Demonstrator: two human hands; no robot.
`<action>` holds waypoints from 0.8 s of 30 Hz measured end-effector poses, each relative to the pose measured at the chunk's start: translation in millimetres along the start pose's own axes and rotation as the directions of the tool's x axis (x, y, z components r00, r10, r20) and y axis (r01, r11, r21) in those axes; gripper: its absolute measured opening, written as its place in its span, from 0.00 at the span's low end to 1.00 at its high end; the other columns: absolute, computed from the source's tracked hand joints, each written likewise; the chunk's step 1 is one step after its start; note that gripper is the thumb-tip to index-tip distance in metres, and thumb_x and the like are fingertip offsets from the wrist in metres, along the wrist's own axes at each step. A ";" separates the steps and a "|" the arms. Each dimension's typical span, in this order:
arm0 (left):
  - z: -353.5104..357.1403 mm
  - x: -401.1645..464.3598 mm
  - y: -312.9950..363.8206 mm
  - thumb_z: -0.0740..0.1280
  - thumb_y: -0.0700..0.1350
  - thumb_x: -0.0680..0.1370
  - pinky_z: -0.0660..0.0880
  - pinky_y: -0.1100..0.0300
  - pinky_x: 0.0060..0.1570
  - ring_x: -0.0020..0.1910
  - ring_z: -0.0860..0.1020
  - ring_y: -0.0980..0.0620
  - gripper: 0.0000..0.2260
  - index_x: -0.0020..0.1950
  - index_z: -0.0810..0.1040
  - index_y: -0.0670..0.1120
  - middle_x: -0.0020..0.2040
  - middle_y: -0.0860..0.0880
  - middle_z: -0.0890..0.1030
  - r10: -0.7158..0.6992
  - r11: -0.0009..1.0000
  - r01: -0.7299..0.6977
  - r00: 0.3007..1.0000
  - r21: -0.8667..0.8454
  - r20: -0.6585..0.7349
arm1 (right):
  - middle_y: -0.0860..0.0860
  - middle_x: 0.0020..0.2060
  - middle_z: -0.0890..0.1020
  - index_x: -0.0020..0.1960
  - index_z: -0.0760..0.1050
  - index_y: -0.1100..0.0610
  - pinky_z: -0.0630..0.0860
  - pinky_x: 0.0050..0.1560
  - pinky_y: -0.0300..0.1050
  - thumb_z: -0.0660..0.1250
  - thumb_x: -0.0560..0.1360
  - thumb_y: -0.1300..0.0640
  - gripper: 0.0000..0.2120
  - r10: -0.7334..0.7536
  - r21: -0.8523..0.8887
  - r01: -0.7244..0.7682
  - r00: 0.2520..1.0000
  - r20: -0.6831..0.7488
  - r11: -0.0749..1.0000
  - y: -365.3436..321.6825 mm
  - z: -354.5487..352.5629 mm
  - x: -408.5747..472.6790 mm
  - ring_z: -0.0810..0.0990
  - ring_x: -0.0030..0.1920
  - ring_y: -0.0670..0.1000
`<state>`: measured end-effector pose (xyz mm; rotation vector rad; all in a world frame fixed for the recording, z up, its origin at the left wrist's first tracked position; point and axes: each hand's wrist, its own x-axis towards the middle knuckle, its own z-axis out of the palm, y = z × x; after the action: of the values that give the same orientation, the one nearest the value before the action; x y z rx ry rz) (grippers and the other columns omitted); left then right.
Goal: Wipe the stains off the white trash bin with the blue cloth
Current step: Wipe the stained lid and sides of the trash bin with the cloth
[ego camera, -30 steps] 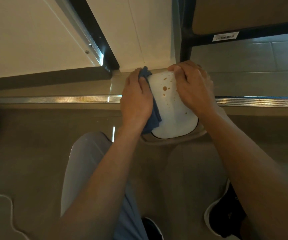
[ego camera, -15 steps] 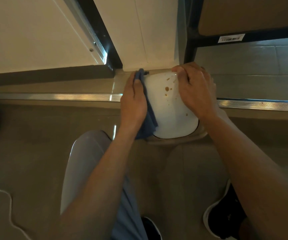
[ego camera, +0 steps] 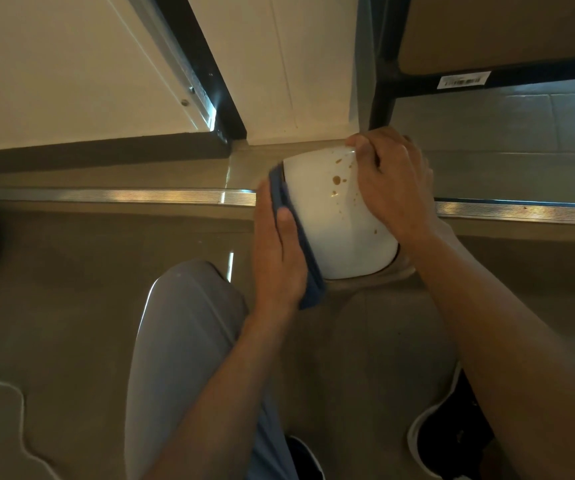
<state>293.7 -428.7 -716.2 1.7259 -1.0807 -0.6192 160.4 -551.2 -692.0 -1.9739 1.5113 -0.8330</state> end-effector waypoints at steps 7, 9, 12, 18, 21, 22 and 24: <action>8.7 74.7 37.2 0.54 0.46 0.86 0.68 0.52 0.70 0.67 0.73 0.52 0.17 0.71 0.76 0.48 0.69 0.50 0.77 0.107 0.943 -0.134 0.989 0.304 0.103 | 0.49 0.56 0.80 0.58 0.80 0.52 0.75 0.56 0.56 0.53 0.84 0.50 0.17 0.028 0.000 -0.028 0.999 -0.032 1.000 -3.7 0.6 0.9 0.78 0.57 0.52; 10.9 50.9 29.1 0.54 0.46 0.87 0.61 0.47 0.77 0.77 0.64 0.48 0.18 0.76 0.70 0.48 0.76 0.48 0.70 0.214 0.902 -0.238 0.971 0.361 0.105 | 0.50 0.56 0.80 0.58 0.80 0.51 0.76 0.56 0.56 0.53 0.84 0.50 0.17 0.032 -0.008 -0.032 0.999 -0.035 0.999 -3.2 1.0 1.1 0.78 0.57 0.53; 5.5 1.5 3.0 0.56 0.47 0.87 0.52 0.45 0.81 0.83 0.47 0.43 0.23 0.82 0.59 0.48 0.83 0.51 0.55 0.276 0.858 -0.312 0.950 0.407 0.147 | 0.50 0.56 0.80 0.58 0.79 0.52 0.74 0.55 0.51 0.53 0.84 0.50 0.17 0.026 -0.008 -0.027 0.999 -0.026 1.000 -3.0 1.8 1.4 0.78 0.57 0.53; -8.1 12.0 -10.4 0.56 0.45 0.87 0.52 0.61 0.79 0.83 0.51 0.50 0.21 0.81 0.61 0.50 0.83 0.48 0.53 0.263 0.925 -0.292 0.954 0.241 0.146 | 0.51 0.56 0.80 0.58 0.79 0.54 0.70 0.52 0.45 0.54 0.84 0.51 0.16 0.006 -0.009 -0.006 1.000 -0.028 1.000 -2.6 0.9 -0.6 0.77 0.57 0.52; -0.5 39.6 13.6 0.54 0.47 0.87 0.52 0.73 0.73 0.81 0.56 0.56 0.20 0.80 0.64 0.50 0.83 0.49 0.57 0.147 0.972 -0.158 0.986 0.173 0.075 | 0.51 0.56 0.80 0.58 0.79 0.53 0.74 0.55 0.50 0.54 0.84 0.51 0.16 0.010 0.001 -0.010 0.999 -0.044 1.000 -4.1 1.0 -2.1 0.77 0.58 0.52; 3.2 38.5 17.1 0.54 0.47 0.88 0.53 0.70 0.75 0.81 0.56 0.55 0.20 0.80 0.63 0.50 0.83 0.50 0.57 0.132 0.972 -0.139 0.990 0.191 0.050 | 0.51 0.56 0.80 0.59 0.79 0.53 0.75 0.55 0.51 0.54 0.84 0.51 0.16 0.017 0.006 -0.017 0.999 -0.045 1.000 -4.4 1.0 -2.0 0.77 0.58 0.53; 8.1 19.2 16.0 0.54 0.47 0.87 0.51 0.58 0.80 0.83 0.50 0.51 0.21 0.82 0.60 0.49 0.84 0.50 0.53 0.160 0.949 -0.165 0.986 0.267 0.040 | 0.50 0.56 0.80 0.58 0.79 0.53 0.76 0.56 0.54 0.54 0.84 0.51 0.16 0.025 0.016 -0.024 0.999 -0.046 1.000 -4.4 0.0 -2.0 0.77 0.58 0.53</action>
<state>290.3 -451.4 -703.5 1.8402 -1.3555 -0.3972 162.9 -548.1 -689.1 -1.9334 1.5474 -0.8828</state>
